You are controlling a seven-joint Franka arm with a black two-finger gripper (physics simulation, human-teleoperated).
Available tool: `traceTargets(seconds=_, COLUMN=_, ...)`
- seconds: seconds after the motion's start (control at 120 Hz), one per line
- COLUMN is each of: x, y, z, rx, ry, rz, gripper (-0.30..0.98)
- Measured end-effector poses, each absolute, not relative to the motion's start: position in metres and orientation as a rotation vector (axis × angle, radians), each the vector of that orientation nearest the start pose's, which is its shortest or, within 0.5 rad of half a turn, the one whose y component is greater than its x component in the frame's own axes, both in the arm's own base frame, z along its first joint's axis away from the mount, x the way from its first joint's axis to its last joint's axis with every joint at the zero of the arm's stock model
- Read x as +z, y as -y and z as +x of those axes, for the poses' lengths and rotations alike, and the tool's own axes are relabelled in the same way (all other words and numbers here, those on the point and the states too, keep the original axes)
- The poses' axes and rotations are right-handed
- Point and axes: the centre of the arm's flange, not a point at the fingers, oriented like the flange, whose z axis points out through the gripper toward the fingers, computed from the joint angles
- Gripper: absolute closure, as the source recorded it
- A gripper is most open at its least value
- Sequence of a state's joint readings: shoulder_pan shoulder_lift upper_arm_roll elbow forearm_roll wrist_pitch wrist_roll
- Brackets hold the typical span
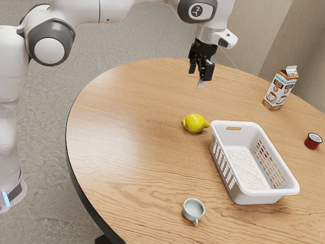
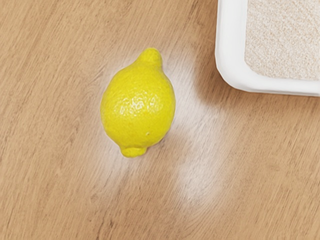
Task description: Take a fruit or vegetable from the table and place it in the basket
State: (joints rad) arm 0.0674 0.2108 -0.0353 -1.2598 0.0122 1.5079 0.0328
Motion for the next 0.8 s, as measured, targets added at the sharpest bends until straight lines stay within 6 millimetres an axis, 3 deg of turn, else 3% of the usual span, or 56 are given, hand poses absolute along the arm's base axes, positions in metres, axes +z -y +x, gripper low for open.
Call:
traceTargets(seconds=0.317, x=0.644, y=-0.026, z=0.611, rx=-0.062, ry=-0.003, rz=-3.143, gripper=0.0)
traceTargets(seconds=0.45, x=0.665, y=0.002, z=0.599, rx=-0.112, ry=-0.09, rz=-3.114, gripper=0.0)
traceTargets(seconds=0.8, x=0.599, y=-0.005, z=0.614, rx=0.001, ry=-0.137, rz=-3.051, gripper=0.0)
